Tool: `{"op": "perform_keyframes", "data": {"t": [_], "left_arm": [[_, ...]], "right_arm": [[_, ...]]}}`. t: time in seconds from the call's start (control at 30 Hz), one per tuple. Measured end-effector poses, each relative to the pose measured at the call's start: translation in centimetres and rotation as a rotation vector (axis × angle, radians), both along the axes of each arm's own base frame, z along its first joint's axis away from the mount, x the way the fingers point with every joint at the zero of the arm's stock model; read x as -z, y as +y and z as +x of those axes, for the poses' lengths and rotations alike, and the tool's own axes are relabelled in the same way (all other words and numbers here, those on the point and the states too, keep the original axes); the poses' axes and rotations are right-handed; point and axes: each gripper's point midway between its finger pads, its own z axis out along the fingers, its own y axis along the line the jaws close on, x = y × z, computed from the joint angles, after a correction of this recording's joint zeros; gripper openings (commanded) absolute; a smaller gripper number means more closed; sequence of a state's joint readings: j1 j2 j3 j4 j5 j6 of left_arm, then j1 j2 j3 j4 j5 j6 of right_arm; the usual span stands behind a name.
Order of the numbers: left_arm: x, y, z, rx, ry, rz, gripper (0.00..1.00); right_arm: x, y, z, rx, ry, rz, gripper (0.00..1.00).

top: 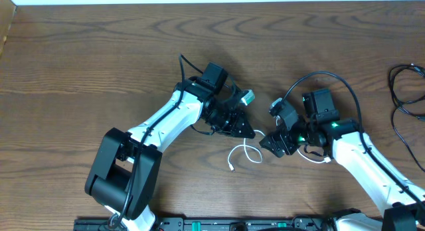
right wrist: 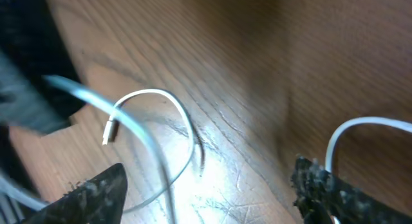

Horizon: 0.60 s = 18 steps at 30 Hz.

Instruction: Untangle cables

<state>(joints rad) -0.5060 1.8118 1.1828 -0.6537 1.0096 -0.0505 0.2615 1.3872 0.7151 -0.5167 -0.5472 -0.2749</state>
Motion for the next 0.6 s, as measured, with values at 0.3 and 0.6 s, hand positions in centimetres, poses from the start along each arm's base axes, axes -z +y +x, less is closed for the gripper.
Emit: {"op": "perform_keyframes", "data": {"t": [0.3,0.6], "left_arm": [[-1.1,-0.6,-0.4,0.015,0.028,-0.066,0.08],[-0.5,-0.3,-0.1,0.007,0.010,-0.032,0.10]], "right_arm": [[1.5,-0.6,-0.9,-0.014,0.007,-0.033,0.10],[0.6,0.0,1.2,0.034,-0.065,0.003,0.01]]}}
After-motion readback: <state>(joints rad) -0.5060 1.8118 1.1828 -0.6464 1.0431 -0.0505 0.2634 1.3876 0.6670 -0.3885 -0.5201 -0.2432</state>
